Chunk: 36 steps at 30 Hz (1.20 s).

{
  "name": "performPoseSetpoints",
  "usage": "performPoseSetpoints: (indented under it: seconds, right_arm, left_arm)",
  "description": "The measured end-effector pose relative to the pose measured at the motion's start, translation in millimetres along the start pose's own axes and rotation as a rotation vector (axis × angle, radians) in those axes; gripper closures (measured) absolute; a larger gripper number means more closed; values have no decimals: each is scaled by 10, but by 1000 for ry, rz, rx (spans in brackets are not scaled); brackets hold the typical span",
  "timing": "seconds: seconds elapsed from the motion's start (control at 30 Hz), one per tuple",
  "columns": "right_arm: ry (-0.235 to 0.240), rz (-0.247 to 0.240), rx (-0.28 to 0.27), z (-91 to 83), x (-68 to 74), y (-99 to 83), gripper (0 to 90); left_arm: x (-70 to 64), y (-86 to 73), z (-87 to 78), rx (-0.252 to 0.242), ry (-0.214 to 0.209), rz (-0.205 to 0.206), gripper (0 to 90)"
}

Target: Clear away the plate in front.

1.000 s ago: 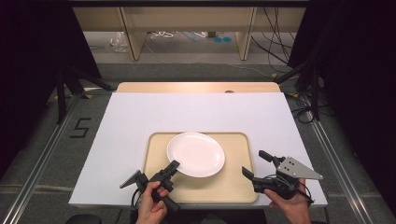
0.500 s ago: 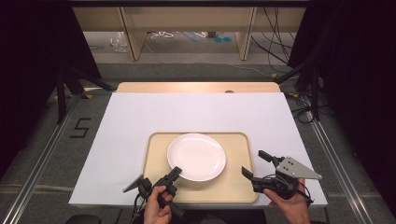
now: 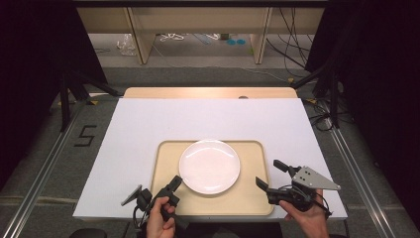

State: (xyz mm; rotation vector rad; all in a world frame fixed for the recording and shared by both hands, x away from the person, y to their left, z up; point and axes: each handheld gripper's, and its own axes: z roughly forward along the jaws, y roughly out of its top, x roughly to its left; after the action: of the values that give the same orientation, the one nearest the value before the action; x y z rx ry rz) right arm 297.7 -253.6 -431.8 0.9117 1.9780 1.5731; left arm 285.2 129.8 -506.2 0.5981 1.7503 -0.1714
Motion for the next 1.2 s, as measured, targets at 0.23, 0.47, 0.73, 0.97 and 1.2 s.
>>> performPoseSetpoints:
  seconds: [0.23,0.47,0.73,0.97,1.2]
  right_arm:
    - [1,-2,14,-14,-8,3,173]
    - [-12,6,14,-23,-4,4,172]
    - [-7,4,18,-29,-2,8,171]
    - [-6,7,21,-32,4,10,171]
    - [5,6,16,-37,13,12,171]
  left_arm:
    - [-8,51,52,18,-36,55,685]
    - [-64,158,82,59,-114,144,604]
    - [-161,270,83,93,-171,408,515]
    - [-339,360,28,109,-228,735,381]
    - [-424,436,-62,126,-229,1004,212]
